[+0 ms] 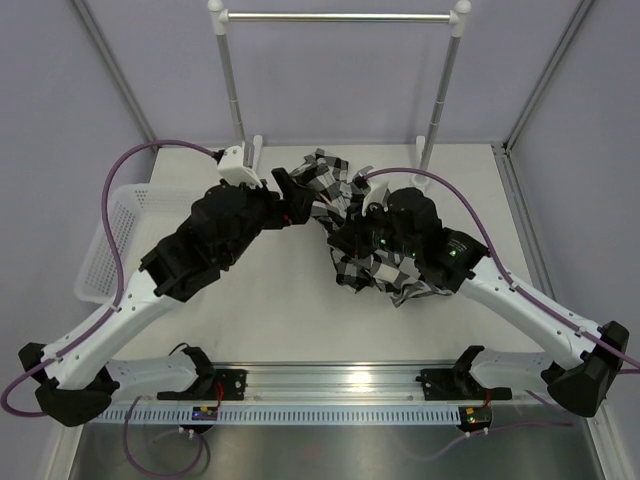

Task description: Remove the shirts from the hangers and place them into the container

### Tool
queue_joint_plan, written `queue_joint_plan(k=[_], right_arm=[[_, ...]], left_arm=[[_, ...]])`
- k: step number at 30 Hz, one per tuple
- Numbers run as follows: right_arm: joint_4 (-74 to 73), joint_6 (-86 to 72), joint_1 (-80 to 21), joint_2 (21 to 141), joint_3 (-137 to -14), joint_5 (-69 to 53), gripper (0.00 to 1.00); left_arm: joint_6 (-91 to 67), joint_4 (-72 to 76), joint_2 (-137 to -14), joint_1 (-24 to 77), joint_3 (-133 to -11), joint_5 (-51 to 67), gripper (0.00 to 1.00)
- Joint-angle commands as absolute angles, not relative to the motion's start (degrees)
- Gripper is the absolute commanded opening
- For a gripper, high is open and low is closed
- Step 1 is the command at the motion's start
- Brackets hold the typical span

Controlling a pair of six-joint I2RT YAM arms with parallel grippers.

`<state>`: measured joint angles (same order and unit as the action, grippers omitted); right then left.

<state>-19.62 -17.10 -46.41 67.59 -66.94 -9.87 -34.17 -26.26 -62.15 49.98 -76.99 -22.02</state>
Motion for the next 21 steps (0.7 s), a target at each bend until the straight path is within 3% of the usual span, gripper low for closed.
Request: queue_joint_plan(k=[1, 12, 21], right_arm=[[-12.9, -17.7, -47.1, 66.4, -70.8, -7.1, 0.0], [-11.5, -18.3, -47.1, 67.7, -70.6, -6.9, 0.0], [-9.6, -18.8, -47.3, 67.9, -69.0, -6.9, 0.0]], left_arm=[[-37.6, -26.1, -59.6, 50.0, -74.2, -31.4, 0.89], [-40.3, -26.1, -58.2, 50.0, -70.6, -34.4, 0.88], [-41.7, -25.6, -65.3, 50.0, -76.4, -33.6, 0.74]])
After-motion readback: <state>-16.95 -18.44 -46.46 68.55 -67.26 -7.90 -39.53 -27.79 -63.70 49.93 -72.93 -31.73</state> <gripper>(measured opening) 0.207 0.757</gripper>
